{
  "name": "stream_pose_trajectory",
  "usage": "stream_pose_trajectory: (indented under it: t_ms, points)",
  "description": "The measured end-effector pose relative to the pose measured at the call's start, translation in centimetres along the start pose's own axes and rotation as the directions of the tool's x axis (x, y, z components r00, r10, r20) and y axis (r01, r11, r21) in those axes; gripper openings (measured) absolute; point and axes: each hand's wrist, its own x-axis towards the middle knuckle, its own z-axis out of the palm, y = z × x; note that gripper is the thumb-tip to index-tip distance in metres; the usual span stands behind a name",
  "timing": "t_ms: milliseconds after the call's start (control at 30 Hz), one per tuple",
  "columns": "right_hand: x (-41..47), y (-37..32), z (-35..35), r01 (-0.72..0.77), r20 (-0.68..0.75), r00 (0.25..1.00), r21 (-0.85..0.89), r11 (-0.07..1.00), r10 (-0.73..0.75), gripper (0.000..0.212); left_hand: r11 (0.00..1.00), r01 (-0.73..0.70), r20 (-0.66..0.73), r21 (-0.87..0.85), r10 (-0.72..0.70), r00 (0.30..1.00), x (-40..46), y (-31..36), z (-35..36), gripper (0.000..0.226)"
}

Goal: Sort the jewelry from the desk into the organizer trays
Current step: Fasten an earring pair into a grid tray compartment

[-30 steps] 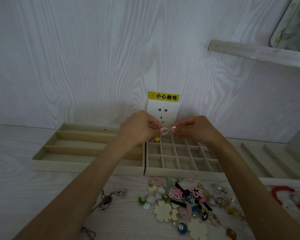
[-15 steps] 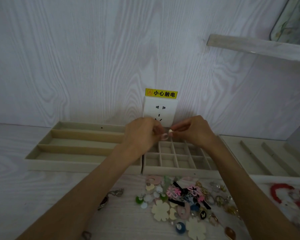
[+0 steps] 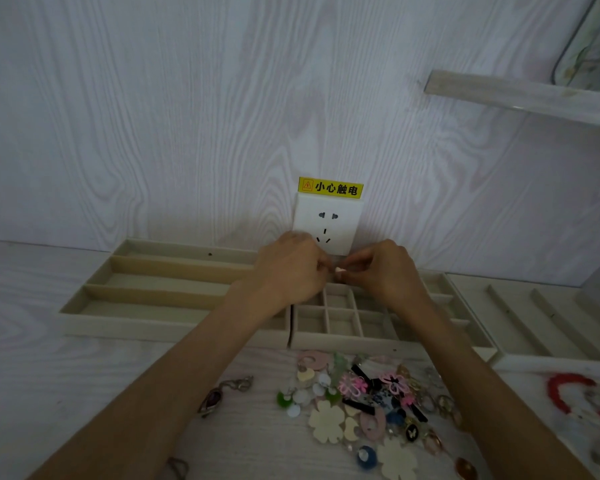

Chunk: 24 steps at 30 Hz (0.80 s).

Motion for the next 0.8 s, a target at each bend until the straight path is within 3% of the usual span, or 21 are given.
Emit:
stream_pose_trajectory:
  t_ms: [167,400,567,667,800]
  points:
    - [0.2,0.1,-0.2,-0.009,0.029,1.000,-0.052,0.999,0.011,0.020,0.998,0.005,0.140,0.062,-0.014,0.990,0.0,-0.4,0.2,0.035]
    - [0.0,-0.1,-0.1,-0.007,0.026,1.000,-0.083,0.996,0.009,0.012,0.999,-0.001,0.051,-0.049,0.003,0.999,0.3,-0.7,-0.3,0.034]
    - [0.3,-0.2,-1.1,-0.022,0.029,0.999,-0.077,0.997,0.024,0.014,0.995,0.040,0.071,-0.087,-0.034,0.997,0.5,-1.6,-1.8,0.027]
    - [0.3,-1.0,-3.5,0.020,0.147,0.989,-0.067,0.998,-0.010,0.018,0.994,0.033,0.092,-0.108,-0.023,0.995,0.2,-1.7,-3.5,0.025]
    - [-1.8,-2.6,-5.7,0.097,0.300,0.949,-0.003,0.995,-0.092,0.016,0.983,0.014,0.020,-0.181,-0.011,1.000,-2.4,-1.2,-5.1,0.016]
